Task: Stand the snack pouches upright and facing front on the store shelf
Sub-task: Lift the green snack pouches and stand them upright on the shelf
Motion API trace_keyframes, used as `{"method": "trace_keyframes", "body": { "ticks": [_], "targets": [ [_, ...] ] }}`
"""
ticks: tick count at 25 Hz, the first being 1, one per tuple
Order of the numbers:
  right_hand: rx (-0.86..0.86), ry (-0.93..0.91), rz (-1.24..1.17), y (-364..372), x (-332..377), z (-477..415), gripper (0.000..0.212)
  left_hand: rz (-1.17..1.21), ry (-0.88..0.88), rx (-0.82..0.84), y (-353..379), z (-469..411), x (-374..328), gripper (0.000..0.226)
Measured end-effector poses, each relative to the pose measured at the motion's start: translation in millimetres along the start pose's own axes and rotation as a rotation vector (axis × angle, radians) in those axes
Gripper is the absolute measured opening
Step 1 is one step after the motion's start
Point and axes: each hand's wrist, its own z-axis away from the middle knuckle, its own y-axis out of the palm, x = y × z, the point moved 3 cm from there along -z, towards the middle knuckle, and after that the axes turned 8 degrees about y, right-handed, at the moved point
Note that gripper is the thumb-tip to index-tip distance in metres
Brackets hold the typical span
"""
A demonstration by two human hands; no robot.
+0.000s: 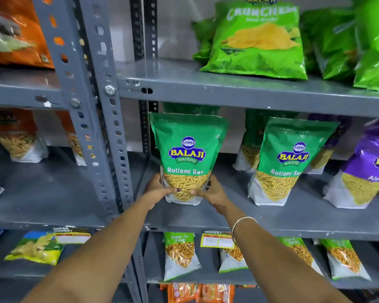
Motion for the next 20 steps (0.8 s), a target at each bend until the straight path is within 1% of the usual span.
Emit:
{"method": "trace_keyframes", "body": {
  "ticks": [2, 6, 13, 20],
  "targets": [
    [-0.049, -0.002, -0.010, -2, -3, 4, 0.068, -0.029, 0.012, -0.007, -1, 4, 2, 0.062],
    [-0.043, 0.034, 0.075, -9, -9, 19, 0.073, -0.163, 0.029, -0.024, 1, 34, -11, 0.053],
    [-0.003, 0.032, 0.151, -19, -14, 40, 0.072, -0.310, 0.018, -0.034, 4, 71, -19, 0.061],
    [0.040, 0.029, 0.168, -19, -14, 43, 0.070, -0.353, 0.010, -0.038, 7, 79, -23, 0.062]
  ]
}}
